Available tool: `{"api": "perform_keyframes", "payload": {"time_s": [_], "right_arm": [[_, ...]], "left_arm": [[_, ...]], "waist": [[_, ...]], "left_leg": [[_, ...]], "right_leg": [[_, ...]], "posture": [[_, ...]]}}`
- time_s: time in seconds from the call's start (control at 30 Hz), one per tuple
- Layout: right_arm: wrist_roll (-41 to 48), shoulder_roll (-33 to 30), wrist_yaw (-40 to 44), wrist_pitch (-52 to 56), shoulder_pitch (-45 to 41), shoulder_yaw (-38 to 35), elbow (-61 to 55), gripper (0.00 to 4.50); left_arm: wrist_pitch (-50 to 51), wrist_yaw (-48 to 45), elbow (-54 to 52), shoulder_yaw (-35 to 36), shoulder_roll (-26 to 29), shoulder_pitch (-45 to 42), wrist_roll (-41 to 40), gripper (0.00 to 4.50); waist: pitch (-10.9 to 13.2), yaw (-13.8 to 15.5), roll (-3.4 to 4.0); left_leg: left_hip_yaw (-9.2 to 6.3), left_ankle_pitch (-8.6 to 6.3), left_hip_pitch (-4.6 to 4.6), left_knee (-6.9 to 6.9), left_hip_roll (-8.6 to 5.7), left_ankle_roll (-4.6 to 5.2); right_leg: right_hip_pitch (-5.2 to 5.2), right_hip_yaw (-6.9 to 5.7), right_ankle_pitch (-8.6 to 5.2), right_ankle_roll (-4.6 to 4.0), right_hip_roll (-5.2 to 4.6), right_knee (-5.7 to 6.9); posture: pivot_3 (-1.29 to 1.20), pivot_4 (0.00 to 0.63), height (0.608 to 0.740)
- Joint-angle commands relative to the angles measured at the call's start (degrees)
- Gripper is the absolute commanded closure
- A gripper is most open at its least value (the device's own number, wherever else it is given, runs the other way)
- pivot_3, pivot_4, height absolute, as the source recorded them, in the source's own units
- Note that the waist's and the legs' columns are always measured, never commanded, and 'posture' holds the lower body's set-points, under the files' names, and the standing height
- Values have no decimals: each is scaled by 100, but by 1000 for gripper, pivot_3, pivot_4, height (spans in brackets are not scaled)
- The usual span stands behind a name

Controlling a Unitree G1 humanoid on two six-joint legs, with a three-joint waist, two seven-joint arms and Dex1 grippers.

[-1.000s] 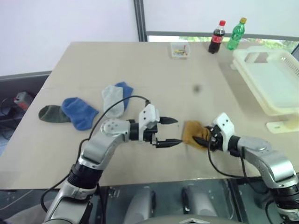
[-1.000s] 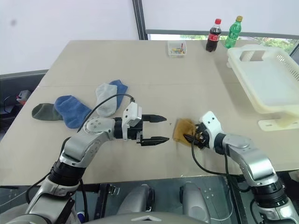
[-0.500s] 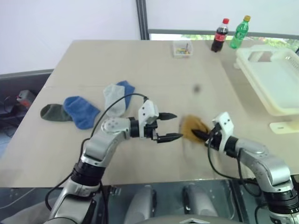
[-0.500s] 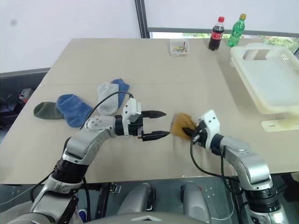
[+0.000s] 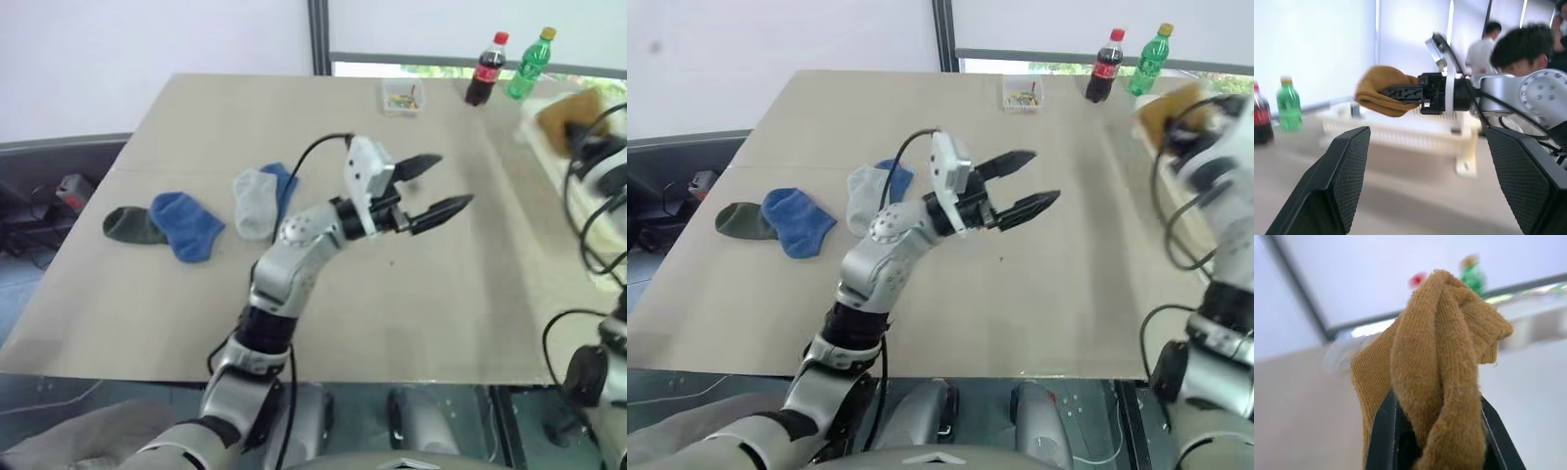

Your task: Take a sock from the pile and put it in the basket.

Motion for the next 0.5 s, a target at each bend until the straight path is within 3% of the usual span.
{"api": "perform_keyframes", "payload": {"time_s": [0.03,0.17,0.3,0.43,0.47,0.5], "right_arm": [[-439,-384,-113,-843,-749,-44,2044,4459],[-802,-721,200,-1632,-1401,139,4289,4459],[-1065,-950,72,-2235,-1618,185,5500,2680],[-1211,-1073,39,-2299,-1729,302,5723,681],[-1214,-1113,30,-2242,-1740,310,5699,250],[-1197,-1168,65,-2129,-1730,311,5617,114]], "left_arm": [[-277,115,187,49,-152,-183,87,474],[-380,179,259,26,-240,-224,152,474],[-378,164,232,-32,-311,-231,160,474],[-257,88,147,-36,-229,-154,118,474],[-212,64,122,-27,-193,-122,93,474],[-191,24,107,-28,-144,-94,83,474]], "waist": [[1,-54,0],[2,-93,1],[4,-92,5],[5,-95,5],[5,-95,5],[5,-97,6]], "left_leg": [[4,0,-1,-6,0,0],[11,0,-6,-21,3,0],[15,0,-8,-30,6,0],[14,0,-11,-30,5,1],[13,0,-11,-30,5,1],[13,0,-11,-30,5,1]], "right_leg": [[-2,0,0,0,1,-1],[-5,3,0,0,1,-17],[-5,7,0,0,-2,-30],[-3,9,1,2,-2,-39],[-3,8,2,3,-2,-39],[-3,8,2,3,-2,-39]], "posture": [[0,150,740],[0,150,740],[0,150,740],[0,150,740],[0,150,740],[0,150,740]]}}
